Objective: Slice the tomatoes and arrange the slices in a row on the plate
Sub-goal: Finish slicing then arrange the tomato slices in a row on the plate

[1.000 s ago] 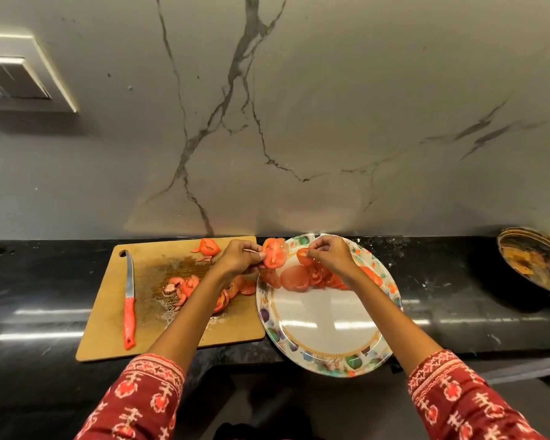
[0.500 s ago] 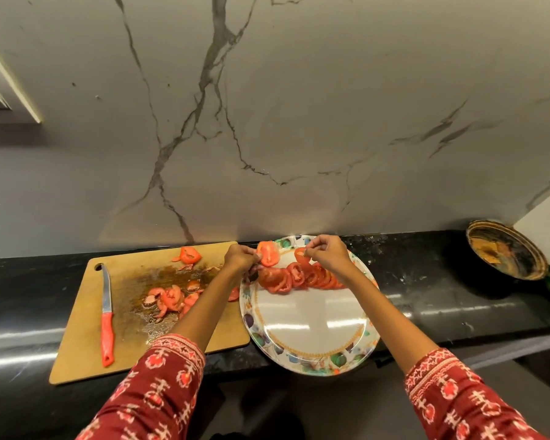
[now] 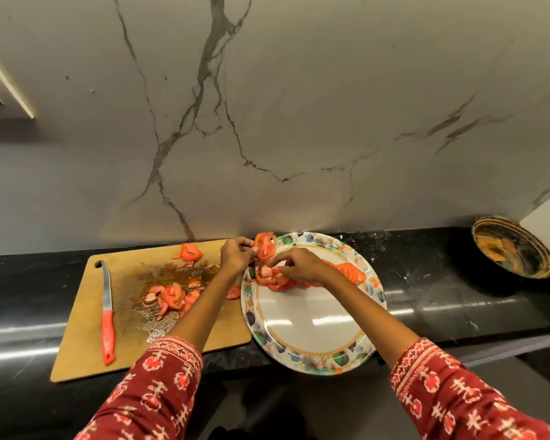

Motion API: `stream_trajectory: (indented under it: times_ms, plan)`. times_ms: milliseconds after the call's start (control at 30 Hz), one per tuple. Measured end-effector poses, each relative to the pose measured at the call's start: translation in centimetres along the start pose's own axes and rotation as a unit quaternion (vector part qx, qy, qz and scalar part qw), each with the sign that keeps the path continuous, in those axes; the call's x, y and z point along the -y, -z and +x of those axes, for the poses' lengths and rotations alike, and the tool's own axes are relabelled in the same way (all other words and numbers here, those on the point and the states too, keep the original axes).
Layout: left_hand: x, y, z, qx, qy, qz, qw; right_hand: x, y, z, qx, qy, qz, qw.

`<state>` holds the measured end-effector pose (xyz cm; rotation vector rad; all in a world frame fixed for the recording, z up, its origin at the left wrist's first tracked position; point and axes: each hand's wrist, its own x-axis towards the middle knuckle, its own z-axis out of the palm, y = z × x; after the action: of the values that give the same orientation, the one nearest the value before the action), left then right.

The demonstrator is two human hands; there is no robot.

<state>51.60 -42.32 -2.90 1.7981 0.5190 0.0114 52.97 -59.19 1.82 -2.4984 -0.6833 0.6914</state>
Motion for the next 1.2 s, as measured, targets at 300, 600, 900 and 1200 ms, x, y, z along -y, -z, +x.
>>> stream_trajectory:
  times_ms: [300,600,900,1200]
  plan:
    - [0.7,0.9,0.5,0.012,0.026,-0.046,0.999,2.2,-1.1,1.4,0.071,-0.036,-0.231,0.970]
    - [1.0,0.3,0.9,0.027,0.043,-0.022,0.998,2.8,-1.3,1.2,0.057,-0.012,-0.256,0.965]
    - [-0.1,0.5,1.1,0.021,0.047,-0.071,0.996,3.3,-2.3,1.1,0.067,-0.025,-0.261,0.963]
    - [-0.5,0.6,0.5,-0.042,-0.005,-0.027,0.999,3.0,-2.2,0.9,0.095,-0.041,-0.233,0.967]
